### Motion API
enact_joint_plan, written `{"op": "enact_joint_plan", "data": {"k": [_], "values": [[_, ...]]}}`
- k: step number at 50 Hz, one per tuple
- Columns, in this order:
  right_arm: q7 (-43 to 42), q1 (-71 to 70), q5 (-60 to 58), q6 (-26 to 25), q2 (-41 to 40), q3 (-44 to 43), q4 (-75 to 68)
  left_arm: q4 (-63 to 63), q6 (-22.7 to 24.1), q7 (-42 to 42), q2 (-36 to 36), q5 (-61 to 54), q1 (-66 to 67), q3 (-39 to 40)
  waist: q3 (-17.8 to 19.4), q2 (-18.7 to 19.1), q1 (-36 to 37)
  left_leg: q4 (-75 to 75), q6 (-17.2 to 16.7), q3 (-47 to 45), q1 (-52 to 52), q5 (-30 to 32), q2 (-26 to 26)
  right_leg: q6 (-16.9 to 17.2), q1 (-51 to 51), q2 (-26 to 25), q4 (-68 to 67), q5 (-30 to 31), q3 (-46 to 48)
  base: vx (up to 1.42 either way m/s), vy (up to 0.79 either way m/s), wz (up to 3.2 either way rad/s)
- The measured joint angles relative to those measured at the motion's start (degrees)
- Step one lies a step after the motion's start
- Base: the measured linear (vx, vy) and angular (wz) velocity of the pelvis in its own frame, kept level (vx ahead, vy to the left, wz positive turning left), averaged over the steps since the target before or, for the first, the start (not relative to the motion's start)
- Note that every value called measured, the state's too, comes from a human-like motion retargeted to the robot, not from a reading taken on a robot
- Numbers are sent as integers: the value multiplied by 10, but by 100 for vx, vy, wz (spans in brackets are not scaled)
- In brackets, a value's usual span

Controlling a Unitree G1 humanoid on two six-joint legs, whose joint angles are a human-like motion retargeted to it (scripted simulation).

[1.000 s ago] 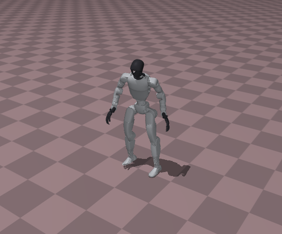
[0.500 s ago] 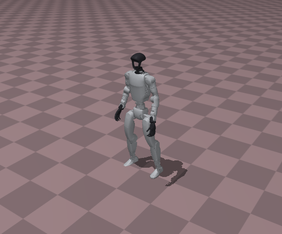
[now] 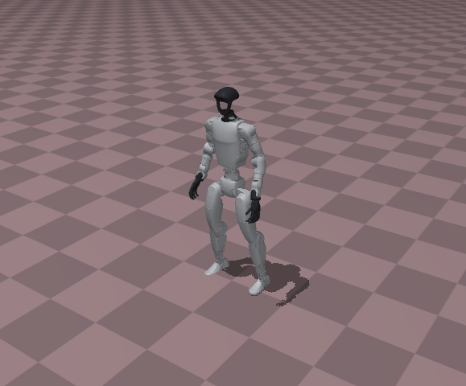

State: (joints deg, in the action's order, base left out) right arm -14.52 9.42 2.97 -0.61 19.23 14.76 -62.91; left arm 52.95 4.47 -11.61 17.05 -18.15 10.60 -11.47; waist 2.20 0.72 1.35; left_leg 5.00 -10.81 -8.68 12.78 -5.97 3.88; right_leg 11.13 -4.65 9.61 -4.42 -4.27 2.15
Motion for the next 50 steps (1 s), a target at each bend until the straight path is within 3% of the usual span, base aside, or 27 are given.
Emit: {"op": "enact_joint_plan", "data": {"k": [5,7,15,19,25,27,32,36,39,41,45,50], "values": [[-6,-1,14,6,8,-4,33,-98,-2,0,15,-55,43,-4,3,2,-10,-10,12,-11,-21,-7,4,-2,27,-3,-14,-3,-2,0,0,0],[-18,-4,23,9,13,-4,45,-133,-1,-9,22,-68,49,-17,14,4,-13,0,-2,-9,-19,3,5,-2,25,-7,1,8,-11,-2,-3,-11],[-30,-10,58,32,24,-2,82,-194,10,-28,53,21,-33,-91,69,2,-54,0,-1,-20,-80,23,5,5,88,-10,15,40,-30,-13,-5,-14],[-26,-17,55,38,33,18,103,-181,14,-47,51,53,-141,-123,135,-7,-80,0,3,-27,-127,43,1,12,135,-9,26,68,-44,-25,-3,-19],[-18,-7,36,45,77,63,176,-128,20,-86,45,31,-364,-172,271,-34,-107,-21,14,-44,-222,73,-13,25,225,1,40,117,-73,-31,-2,-22],[-23,13,32,23,96,70,205,-88,3,-87,39,45,-435,-187,276,-38,-116,-8,-7,-53,-278,100,-4,39,283,-11,60,163,-77,-32,-16,-14],[-29,62,75,23,152,103,257,23,-2,-122,38,-46,-611,-246,276,-47,-174,-89,-9,-55,-482,107,-1,39,441,-7,81,220,-84,-27,-7,27],[7,51,167,21,195,158,266,136,10,-134,46,-125,-790,-338,276,-40,-222,-166,-13,-60,-680,109,4,39,600,-4,94,263,-94,-24,1,49],[18,110,156,40,195,115,271,174,-30,-91,82,-43,-837,-321,276,-26,-239,-374,-41,-45,-848,50,78,39,691,-51,39,241,-70,-10,-5,-70],[20,123,153,40,199,113,270,186,-43,-96,108,-38,-884,-339,276,-28,-250,-412,-41,-45,-917,46,93,39,744,-61,40,252,-75,-10,6,-58],[36,143,141,42,215,103,273,204,-48,-112,148,-53,-975,-370,276,-36,-266,-469,-41,-45,-1027,42,122,39,830,-84,43,273,-82,-9,1,-60],[57,179,146,34,238,116,276,205,-52,-123,168,-80,-1017,-399,276,-84,-288,-485,-31,-87,-1027,38,138,39,848,-89,52,290,-126,-6,4,-43]]}}
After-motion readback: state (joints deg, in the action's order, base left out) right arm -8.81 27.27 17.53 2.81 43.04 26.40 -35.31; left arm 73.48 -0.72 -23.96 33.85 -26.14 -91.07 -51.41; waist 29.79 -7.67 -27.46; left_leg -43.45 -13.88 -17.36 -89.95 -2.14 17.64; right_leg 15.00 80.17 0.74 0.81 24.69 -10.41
